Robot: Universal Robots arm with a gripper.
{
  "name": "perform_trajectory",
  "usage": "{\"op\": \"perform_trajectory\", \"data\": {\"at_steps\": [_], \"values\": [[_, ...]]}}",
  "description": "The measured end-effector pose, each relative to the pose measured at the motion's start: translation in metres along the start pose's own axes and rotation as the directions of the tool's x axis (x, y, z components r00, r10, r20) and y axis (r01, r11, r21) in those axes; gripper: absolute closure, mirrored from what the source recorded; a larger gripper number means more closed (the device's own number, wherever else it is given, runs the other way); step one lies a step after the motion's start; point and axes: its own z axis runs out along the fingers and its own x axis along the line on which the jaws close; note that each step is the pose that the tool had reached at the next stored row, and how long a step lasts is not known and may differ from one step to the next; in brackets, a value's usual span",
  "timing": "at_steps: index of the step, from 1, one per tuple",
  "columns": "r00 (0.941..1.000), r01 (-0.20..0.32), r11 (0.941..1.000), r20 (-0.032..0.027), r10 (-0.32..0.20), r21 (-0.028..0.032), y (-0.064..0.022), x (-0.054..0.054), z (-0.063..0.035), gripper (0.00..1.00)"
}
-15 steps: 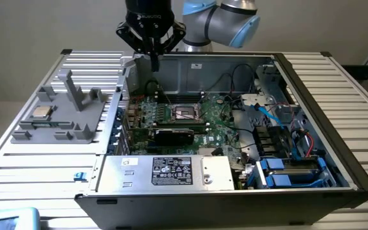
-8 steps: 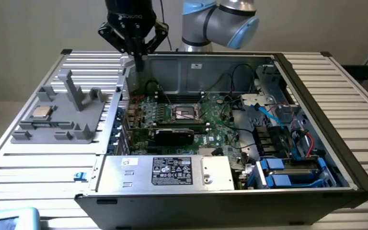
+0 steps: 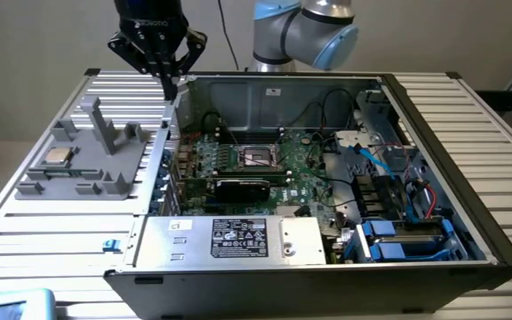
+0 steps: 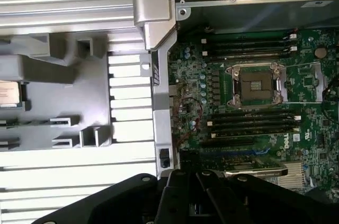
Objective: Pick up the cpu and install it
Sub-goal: 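Reach for the cpu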
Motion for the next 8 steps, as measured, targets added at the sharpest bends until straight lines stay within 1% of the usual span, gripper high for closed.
{"op": "perform_trajectory", "data": {"at_steps": [8], "values": [[1.0,0.0,1.0,0.0,0.0,0.0,-0.0017,0.036,0.002,0.89]]}}
